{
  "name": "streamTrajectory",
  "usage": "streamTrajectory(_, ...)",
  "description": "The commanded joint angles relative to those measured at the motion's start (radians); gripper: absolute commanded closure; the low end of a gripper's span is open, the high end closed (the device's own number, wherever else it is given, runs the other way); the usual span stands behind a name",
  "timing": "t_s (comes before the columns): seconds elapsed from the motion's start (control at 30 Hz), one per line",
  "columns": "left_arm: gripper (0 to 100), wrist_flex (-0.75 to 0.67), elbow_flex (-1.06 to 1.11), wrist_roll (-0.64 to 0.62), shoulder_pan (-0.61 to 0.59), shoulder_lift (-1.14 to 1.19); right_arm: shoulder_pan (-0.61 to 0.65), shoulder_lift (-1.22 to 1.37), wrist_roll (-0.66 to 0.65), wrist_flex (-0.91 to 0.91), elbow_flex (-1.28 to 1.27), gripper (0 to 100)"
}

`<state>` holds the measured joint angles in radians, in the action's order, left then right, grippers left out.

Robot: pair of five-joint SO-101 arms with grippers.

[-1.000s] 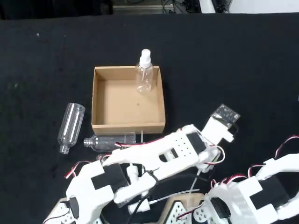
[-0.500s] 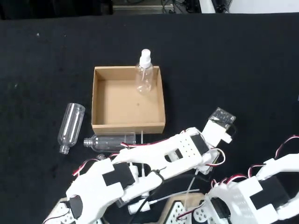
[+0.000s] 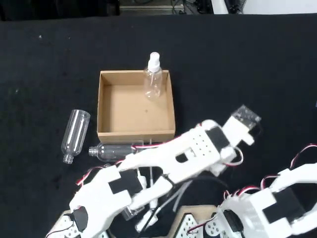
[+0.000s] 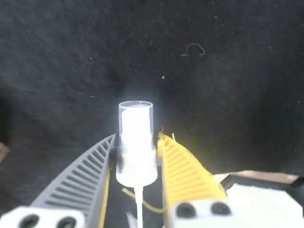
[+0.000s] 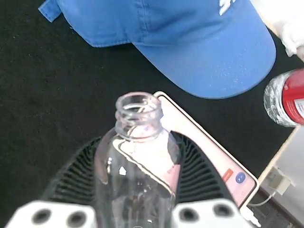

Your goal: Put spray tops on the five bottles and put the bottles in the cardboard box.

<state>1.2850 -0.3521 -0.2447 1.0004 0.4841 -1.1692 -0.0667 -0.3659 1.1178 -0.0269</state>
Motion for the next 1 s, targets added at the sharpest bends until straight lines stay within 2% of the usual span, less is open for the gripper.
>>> streamTrajectory(0.0,95,0.077,-0.143,0.078,-0.077,-0.074,0.046,-0.145,-0.006,0.071,0.025,98.8)
streamTrajectory(0.23,95,0.077,-0.14,0.083,-0.107,-0.226,0.147,-0.229,0.003,0.114,0.025,98.8)
streamTrajectory(0.53,95,0.046,-0.147,0.084,-0.286,-0.479,0.285,-0.251,0.003,0.203,0.019,98.8)
streamTrajectory(0.63,95,0.046,-0.142,0.084,-0.364,-0.611,0.381,-0.312,0.006,0.209,-0.001,98.8)
streamTrajectory(0.83,95,0.038,-0.151,0.084,-0.495,-0.87,0.583,-0.496,0.117,0.222,-0.091,98.8)
streamTrajectory(0.97,95,0.038,-0.143,0.084,-0.565,-0.999,0.763,-0.619,0.157,0.181,-0.206,98.8)
